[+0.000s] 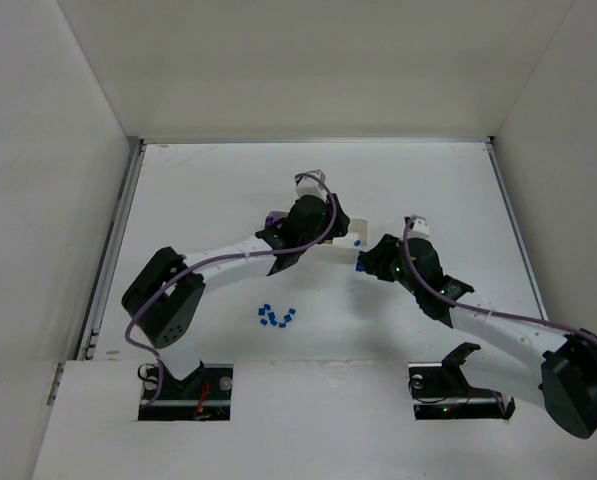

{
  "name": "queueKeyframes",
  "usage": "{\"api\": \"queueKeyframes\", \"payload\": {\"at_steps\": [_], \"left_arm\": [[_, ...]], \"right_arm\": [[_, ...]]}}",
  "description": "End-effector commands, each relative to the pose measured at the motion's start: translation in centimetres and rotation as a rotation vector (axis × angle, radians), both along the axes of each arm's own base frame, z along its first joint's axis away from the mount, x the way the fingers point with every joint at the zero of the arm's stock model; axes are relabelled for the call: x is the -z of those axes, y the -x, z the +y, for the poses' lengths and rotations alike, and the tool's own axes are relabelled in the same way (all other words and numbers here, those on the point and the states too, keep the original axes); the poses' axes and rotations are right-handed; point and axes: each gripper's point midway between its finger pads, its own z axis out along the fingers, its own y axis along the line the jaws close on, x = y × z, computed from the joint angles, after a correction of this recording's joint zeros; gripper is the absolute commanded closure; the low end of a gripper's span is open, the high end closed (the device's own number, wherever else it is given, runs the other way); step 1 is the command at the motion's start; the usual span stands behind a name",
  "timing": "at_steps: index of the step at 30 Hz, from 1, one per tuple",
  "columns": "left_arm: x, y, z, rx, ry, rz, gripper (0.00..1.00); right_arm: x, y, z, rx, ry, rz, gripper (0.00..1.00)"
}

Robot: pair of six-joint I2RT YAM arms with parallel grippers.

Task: Sort the legos into containers by color

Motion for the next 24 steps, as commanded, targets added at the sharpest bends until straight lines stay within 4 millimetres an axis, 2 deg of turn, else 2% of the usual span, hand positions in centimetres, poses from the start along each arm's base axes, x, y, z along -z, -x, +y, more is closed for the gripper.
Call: {"api": "queueKeyframes", "payload": {"at_steps": [1, 7, 11, 14, 19, 24], "left_arm": [[-4.6, 0.6, 3.7, -0.069, 0.032, -0.12, 0.54], [-0.7, 5.2, 11.3, -0.16, -0.111, -0.094, 0.55], [2.2, 8.1, 16.0, -0.224, -0.211, -0.051, 0.55], [3.7, 10.0, 18.0, -0.236, -0.28, -0.02, 0.55], [5.4, 12.4, 19.7, -0.252, -0.363, 0.029, 0.55], [7.1, 14.2, 20.8, -0.272, -0.414, 0.089, 0.57]], "right_arm": [[-4.3, -3.5, 1.4, 0.012, -0.054, -0.117, 0.64], [-5.5, -6.6, 1.4, 0.06, -0.015, -0.15, 0.64], [-5.3, -8.4, 1.2, 0.078, 0.018, -0.143, 0.64], [-4.7, -9.6, 0.9, 0.095, 0.036, -0.131, 0.61], [-4.6, -10.9, 1.2, 0.102, 0.049, -0.125, 0.57], [-5.1, -11.3, 1.7, 0.089, 0.051, -0.134, 0.44]]}}
